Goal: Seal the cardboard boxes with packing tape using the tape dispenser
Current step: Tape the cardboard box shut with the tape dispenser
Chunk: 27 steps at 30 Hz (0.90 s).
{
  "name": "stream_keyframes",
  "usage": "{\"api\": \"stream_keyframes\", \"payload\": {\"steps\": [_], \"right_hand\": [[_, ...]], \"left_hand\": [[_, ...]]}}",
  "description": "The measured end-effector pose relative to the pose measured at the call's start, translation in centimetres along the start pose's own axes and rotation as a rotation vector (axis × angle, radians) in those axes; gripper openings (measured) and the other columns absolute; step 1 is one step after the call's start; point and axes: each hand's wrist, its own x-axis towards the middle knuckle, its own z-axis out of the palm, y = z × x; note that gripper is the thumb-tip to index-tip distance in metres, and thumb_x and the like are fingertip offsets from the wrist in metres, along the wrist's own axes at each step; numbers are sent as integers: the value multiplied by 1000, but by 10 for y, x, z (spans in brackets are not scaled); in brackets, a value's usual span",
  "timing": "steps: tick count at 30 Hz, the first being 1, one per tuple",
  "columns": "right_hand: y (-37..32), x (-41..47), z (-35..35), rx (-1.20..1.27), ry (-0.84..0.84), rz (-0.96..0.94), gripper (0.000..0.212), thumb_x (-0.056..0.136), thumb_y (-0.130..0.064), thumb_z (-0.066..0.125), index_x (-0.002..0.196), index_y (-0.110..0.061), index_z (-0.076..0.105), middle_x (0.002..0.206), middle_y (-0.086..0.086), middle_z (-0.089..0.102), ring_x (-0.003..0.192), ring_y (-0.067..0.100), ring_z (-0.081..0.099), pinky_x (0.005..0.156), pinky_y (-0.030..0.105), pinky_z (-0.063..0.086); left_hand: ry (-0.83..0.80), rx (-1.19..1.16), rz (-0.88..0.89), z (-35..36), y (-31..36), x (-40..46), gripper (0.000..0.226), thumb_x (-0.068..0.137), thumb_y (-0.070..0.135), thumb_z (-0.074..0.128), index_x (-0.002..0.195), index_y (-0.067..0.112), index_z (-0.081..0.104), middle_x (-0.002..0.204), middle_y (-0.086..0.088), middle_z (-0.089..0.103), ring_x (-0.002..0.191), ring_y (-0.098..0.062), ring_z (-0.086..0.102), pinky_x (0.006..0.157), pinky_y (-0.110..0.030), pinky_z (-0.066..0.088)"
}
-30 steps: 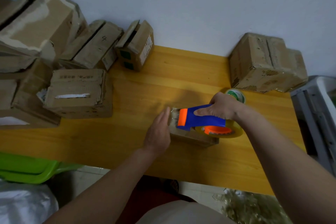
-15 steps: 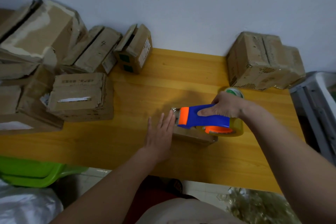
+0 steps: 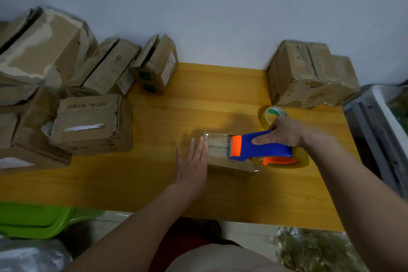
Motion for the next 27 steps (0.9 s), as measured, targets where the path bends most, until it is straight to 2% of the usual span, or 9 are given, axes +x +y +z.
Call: {"api": "stream_keyframes", "payload": {"steps": [2,6,10,13,19,23,27], "right_hand": [[-1,2,0,-25,15,2,58,71,-57,74,98,-7,63,94,10,67,87,23,64,70,31,50],[-1,4,1,-24,9,4,61,70,-58,74,104,-9,60,95,8,66,88,21,63,70,29,51],[2,5,2,-14,27,5,67,68,-64,71,105,-9,60,95,7,66,88,21,63,74,31,53],[4,4,1,6,31,4,64,68,-65,70,102,-11,59,92,5,66,84,19,63,68,28,51],[23,2,-4,61,-33,13,64,64,-60,76,102,-11,60,93,5,67,87,19,65,73,32,55],[48,-4,-16,91,-23,40,49,68,-55,76,88,-13,63,81,3,67,77,18,64,60,26,46],[53,5,-11,64,2,45,56,66,-58,76,96,-12,62,89,5,67,86,21,63,70,31,51]], "left_hand": [[42,20,30,-7,7,3,111,87,44,64,148,8,-22,154,-12,-32,143,-29,-28,116,-52,-15],[84,56,236,-16,19,21,122,81,61,63,149,7,-23,154,-13,-32,142,-27,-31,115,-40,-19],[37,27,236,-13,19,34,126,77,73,58,148,8,-24,154,-10,-34,141,-24,-32,117,-39,-17],[51,19,223,-12,20,35,120,81,71,53,149,8,-23,155,-11,-32,142,-24,-31,118,-40,-15],[68,1,222,-10,19,34,117,84,66,56,148,8,-23,155,-10,-32,143,-23,-30,120,-40,-11],[76,5,227,-11,20,34,120,82,63,61,149,7,-22,155,-9,-32,143,-23,-29,120,-39,-12],[83,10,232,-9,20,34,121,82,64,61,149,7,-23,156,-10,-31,143,-23,-29,119,-39,-13]]}}
